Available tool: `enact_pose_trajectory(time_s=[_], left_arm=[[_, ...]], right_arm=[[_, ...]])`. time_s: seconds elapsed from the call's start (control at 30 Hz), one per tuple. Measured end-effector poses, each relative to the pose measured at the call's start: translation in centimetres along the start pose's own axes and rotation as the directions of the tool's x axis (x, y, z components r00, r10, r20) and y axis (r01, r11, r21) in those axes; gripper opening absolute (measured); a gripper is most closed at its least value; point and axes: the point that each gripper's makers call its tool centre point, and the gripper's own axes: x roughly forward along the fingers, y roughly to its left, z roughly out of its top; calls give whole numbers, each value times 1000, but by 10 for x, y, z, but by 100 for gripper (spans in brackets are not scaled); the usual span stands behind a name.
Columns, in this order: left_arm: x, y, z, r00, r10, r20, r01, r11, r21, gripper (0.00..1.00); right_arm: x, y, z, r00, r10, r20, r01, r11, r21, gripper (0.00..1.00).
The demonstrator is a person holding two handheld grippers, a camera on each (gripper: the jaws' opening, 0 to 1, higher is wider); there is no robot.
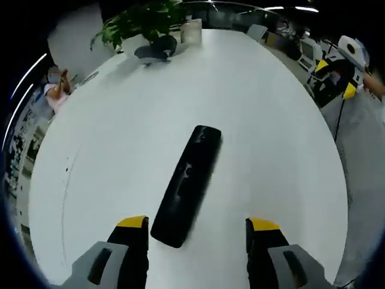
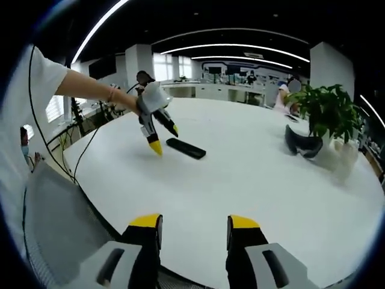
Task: Press the specified remote control buttons in sequence, fully releasing each button before pressing the next.
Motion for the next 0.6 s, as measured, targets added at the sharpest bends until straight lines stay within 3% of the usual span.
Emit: enact_pose_trajectory(time_s=[0.07, 0.1, 0.2, 0.37, 0.47, 0.6], left_arm=[[3, 4, -1, 999, -5, -46, 9, 997, 78, 56], [4, -1, 5, 999, -46, -21, 47, 997, 59, 56], [5, 13, 7, 997, -31, -65, 36, 997, 74, 57], [4, 6, 9, 991, -91, -100, 99, 991, 85, 31], [2, 0, 9, 991, -89, -100, 100, 988, 115, 23], [2, 1, 8, 994, -54, -92, 62, 994, 90, 23]], right_arm=[[0, 1, -1, 1000, 14, -9, -14, 1000, 6, 36], [1, 1, -2, 1000, 17, -11, -17, 1000, 6, 34], [1, 0, -3, 1000, 22, -20, -22, 1000, 12, 32], [4, -5, -6, 999, 22, -36, -22, 1000, 12, 29], [4, -7, -5, 999, 21, -33, -21, 1000, 15, 26], [6, -8, -5, 999, 23, -34, -23, 1000, 9, 23]])
